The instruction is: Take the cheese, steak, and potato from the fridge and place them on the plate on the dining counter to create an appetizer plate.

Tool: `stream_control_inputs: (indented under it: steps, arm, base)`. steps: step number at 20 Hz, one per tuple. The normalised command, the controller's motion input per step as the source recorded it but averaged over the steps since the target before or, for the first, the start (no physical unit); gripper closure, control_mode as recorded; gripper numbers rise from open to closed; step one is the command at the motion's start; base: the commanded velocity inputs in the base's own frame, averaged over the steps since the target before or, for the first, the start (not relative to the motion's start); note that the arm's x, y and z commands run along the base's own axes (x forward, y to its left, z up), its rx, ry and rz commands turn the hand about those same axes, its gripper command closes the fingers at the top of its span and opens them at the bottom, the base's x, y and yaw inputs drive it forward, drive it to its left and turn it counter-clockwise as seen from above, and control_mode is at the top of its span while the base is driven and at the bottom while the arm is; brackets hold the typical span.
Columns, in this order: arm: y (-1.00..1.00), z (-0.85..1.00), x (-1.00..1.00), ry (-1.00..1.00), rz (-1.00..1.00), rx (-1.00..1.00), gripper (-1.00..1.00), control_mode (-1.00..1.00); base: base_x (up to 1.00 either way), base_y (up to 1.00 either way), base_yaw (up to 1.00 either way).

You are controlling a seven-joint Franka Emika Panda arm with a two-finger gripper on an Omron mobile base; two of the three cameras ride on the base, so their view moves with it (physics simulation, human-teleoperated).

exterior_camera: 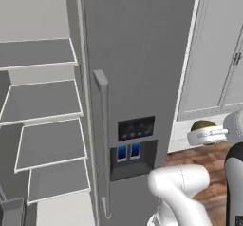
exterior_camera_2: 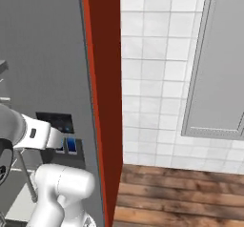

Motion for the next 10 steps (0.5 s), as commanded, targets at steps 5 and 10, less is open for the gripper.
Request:
stream_control_inputs:
  steps: [5, 10]
  arm:
    - [0.00, 0.00, 0.00, 0.00, 0.00, 0.00, 1.00, 1.00]
    - [0.00, 0.00, 0.00, 0.00, 0.00, 0.00, 1.00, 1.00]
  base:
    - [0.00, -1.00, 0.00]
    - [0.00, -1.00, 0.00]
